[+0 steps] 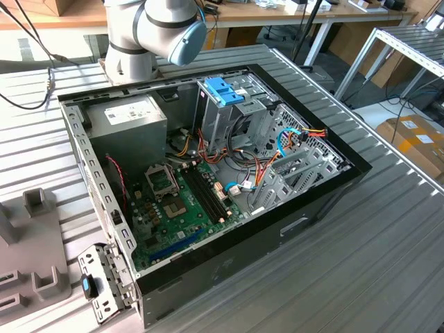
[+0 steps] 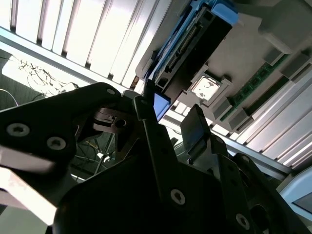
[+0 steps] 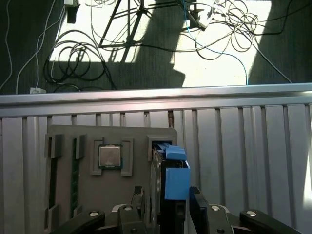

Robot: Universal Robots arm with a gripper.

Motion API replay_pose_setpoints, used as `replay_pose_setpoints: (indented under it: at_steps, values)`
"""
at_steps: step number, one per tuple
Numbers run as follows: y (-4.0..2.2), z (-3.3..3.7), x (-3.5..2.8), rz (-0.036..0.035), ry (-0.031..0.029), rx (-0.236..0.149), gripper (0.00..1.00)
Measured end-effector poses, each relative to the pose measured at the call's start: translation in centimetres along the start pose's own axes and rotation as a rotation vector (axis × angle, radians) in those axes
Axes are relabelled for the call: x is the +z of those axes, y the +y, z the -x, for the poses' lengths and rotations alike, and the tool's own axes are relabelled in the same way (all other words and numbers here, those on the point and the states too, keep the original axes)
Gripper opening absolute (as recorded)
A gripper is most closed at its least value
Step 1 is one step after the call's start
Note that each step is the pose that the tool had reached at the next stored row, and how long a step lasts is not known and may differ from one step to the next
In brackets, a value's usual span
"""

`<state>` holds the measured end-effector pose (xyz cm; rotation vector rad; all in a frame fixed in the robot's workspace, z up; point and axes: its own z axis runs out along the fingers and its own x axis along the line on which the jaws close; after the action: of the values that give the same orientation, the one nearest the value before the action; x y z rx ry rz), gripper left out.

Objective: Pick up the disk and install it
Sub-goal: 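Pick up the disk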

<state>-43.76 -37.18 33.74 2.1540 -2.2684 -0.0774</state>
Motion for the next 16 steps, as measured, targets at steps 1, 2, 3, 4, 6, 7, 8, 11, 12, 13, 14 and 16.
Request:
replay_pose_setpoints:
  at_steps: [1, 2, 3, 4, 6, 7, 8, 11, 12, 13, 14, 16]
  values:
    - [0.00, 0.00, 0.01, 0.0000, 0.0000, 0.000, 0.49]
    - [0.01, 0.00, 0.05, 0.0001, 0.0000, 0.000, 0.49]
    - [0.01, 0.00, 0.08, 0.0000, 0.0000, 0.000, 0.49]
    - [0.01, 0.00, 0.09, 0.0000, 0.0000, 0.000, 0.49]
    - [0.02, 0.00, 0.13, 0.0001, 0.0000, 0.000, 0.49]
    - [0.01, 0.00, 0.15, 0.0000, 0.0000, 0.000, 0.49]
    - [0.02, -0.01, 0.16, 0.0000, 0.0000, 0.000, 0.49]
    - [0.02, -0.01, 0.23, 0.0000, 0.0000, 0.000, 0.49]
    - [0.02, -0.01, 0.25, 0.0001, 0.0000, 0.000, 0.49]
    - [0.02, -0.01, 0.27, 0.0000, 0.0000, 0.000, 0.49]
    - [0.02, -0.01, 0.28, 0.0000, 0.0000, 0.000, 0.49]
    - [0.02, -0.01, 0.31, 0.0000, 0.0000, 0.000, 0.49]
